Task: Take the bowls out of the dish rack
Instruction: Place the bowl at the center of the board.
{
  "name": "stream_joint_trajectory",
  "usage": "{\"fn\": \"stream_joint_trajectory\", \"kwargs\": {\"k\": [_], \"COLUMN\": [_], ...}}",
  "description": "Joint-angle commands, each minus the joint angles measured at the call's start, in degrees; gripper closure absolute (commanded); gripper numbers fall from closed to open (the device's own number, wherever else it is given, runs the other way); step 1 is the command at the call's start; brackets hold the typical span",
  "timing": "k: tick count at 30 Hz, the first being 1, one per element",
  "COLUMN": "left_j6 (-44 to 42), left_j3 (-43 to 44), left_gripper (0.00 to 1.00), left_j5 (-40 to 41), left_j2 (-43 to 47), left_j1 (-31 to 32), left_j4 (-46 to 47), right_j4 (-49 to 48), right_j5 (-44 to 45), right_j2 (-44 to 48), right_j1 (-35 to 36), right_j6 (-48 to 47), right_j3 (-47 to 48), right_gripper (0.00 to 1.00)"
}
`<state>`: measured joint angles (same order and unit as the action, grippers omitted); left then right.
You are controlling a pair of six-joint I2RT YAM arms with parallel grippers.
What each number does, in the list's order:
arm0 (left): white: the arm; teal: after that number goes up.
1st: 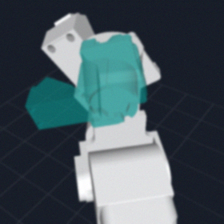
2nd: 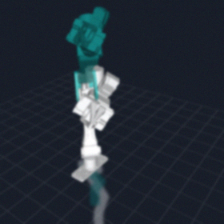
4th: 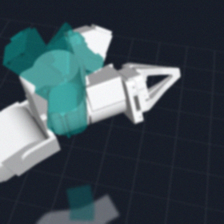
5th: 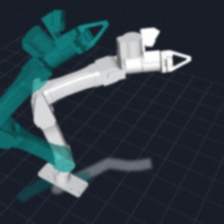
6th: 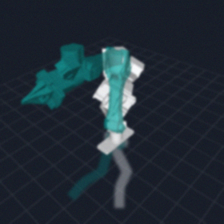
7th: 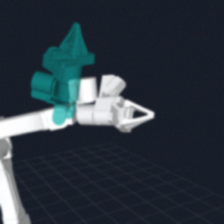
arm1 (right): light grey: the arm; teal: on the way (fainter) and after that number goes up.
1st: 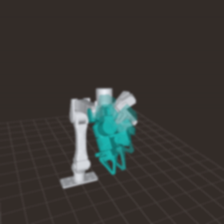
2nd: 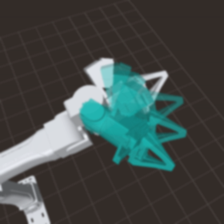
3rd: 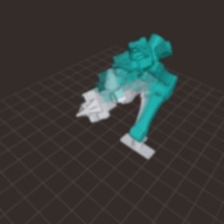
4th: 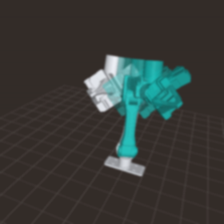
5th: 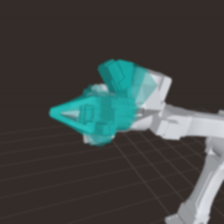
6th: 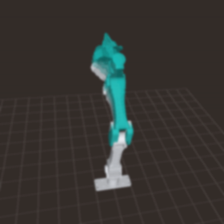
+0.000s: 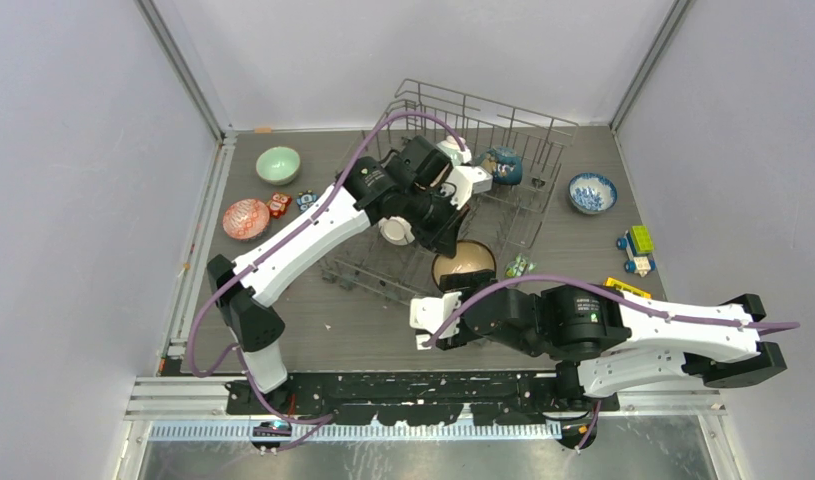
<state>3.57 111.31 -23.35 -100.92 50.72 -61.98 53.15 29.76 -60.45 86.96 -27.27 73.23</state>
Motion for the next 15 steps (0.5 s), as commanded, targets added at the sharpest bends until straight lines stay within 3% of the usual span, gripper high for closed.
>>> {"fn": "stream_joint_trajectory", "kwargs": {"k": [1,7,10,15], "left_j6": [0.85,5.71,11.77,23.37], "left_j3": [1.52,1.11,-1.13,-8.30], "left_gripper": [1.00,1.00,1.00,1.00], "left_j5": [0.08,1.09,3.30,5.32], "left_j2": [1.59,2.06,3.49,9.58], "left_j1": [-1.05,-4.62,-8.52,-16.62], "left_j4": [1.90,4.30,7.49,15.51], "right_j4": [-1.69,-5.06,-10.25,-18.12], "right_j5": [2.00,2.72,9.02,12.80], "right_j2": [1.02,0.99,-0.67,-3.94], "right_j1": [0.38,0.32,-0.09,-6.94], "right_j6": [-0.91,3.90,9.33,20.65], "right_j3": [0.25,4.16,9.21,17.77], "right_gripper": [0.28,0.19,0.17,0.16]}}
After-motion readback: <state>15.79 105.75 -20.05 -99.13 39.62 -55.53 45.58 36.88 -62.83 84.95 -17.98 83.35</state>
